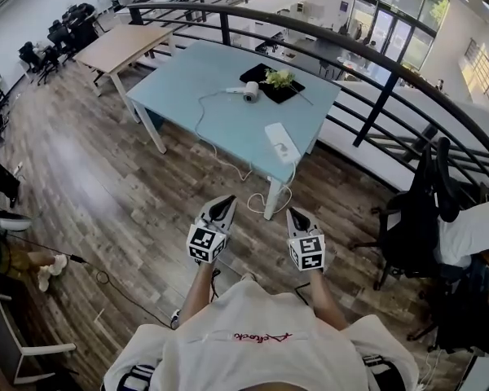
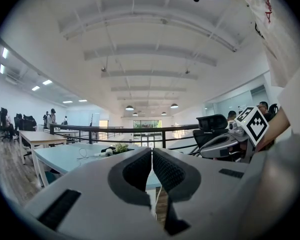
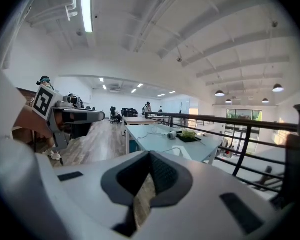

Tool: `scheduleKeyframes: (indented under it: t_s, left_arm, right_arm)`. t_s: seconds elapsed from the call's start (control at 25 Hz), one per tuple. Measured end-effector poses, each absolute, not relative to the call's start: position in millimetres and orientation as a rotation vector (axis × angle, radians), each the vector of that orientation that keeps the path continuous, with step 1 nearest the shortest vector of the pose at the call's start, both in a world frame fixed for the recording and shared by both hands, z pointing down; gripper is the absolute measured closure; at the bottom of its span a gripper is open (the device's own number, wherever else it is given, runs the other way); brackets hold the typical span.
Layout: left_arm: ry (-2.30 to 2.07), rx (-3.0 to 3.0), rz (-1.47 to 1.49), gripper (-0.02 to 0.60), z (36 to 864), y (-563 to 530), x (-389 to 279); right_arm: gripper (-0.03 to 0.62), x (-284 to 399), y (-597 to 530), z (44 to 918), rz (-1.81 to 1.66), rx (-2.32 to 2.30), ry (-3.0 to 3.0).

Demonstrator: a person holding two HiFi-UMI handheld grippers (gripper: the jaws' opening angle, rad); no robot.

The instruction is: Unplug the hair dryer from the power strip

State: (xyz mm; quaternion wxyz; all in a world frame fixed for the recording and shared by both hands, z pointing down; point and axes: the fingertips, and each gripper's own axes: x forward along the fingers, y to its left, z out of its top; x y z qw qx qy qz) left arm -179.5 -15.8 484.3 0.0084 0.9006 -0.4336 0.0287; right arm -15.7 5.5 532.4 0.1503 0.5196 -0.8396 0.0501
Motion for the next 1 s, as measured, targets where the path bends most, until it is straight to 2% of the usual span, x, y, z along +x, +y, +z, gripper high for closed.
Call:
scheduleKeyframes:
  t_s: [0.48, 1.0]
  left_arm:
    - [-1.249, 2.865, 0.106, 0.565, 497, -89, -186]
    - [-1.118, 2.883, 0.126, 0.565, 515, -105, -162]
  right_arm:
    - [0.577, -20, -61, 540, 0.153, 1.601, -2.353]
    - [0.576, 5, -62, 555, 0.214, 1.690, -2.261]
